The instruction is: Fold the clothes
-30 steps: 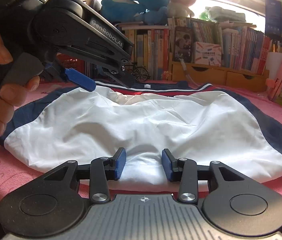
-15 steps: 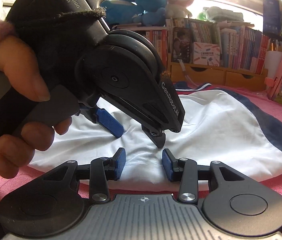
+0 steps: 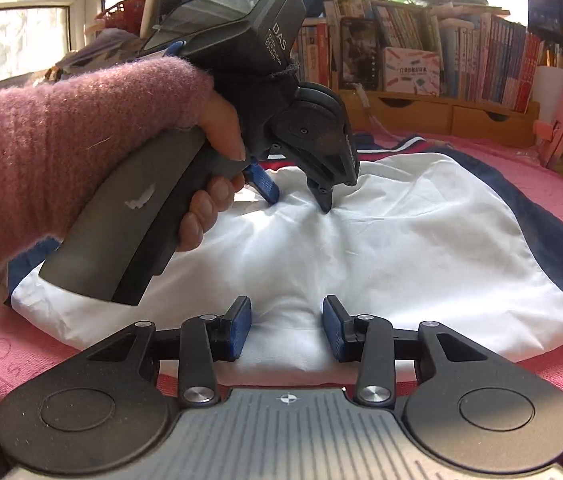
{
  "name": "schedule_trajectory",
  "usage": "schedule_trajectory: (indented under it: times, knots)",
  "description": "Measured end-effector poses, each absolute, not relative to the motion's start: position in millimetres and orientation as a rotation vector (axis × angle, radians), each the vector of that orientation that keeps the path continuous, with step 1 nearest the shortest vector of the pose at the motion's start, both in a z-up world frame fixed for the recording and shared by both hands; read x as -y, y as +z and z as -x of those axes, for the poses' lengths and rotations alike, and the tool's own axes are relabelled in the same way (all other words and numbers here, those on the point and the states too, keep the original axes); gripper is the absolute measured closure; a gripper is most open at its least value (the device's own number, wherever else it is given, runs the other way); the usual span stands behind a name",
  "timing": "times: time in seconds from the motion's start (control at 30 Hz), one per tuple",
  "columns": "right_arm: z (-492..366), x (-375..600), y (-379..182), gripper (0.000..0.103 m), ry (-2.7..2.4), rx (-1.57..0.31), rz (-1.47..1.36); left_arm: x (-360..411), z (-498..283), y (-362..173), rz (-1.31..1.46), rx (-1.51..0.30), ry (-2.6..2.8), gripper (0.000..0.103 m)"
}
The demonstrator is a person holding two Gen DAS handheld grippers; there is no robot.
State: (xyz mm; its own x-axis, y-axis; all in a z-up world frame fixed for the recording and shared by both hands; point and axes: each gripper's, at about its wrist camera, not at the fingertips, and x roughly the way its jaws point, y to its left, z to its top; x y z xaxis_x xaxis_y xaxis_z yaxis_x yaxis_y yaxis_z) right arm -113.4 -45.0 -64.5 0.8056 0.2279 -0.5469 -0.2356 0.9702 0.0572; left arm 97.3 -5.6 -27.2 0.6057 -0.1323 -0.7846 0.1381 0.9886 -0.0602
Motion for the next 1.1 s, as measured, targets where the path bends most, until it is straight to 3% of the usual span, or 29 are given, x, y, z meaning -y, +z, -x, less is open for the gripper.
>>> schedule_trajectory:
  times: [0.2,0.47,0.67,0.83,0.9,1.1]
  knots:
    - [119,45,-66,0.063,0.251,-0.575,0.019,-3,-127,-22,0.059,-0.946,-0.142,0.061]
    - [129,41,-68,0.063,0.246,-0.563,0.032,19,-135,-26,-0.094,-0.854,-0.112,0.059]
    - [131,44,-68,0.063,0.260,-0.561,0.029,5,-154,-17,0.047,-0.849,-0.040,0.063]
    - [131,47,-68,0.063,0.278,-0.561,0.024,4,-105,10,0.002,-0.816,-0.141,0.068]
    - [131,47,-68,0.063,0.282,-0.557,0.025,2,-78,16,-0.003,-0.833,-0.210,0.081]
    - [131,48,-69,0.063,0.289,-0.545,0.027,-1,-13,3,0.040,-0.975,-0.283,0.081]
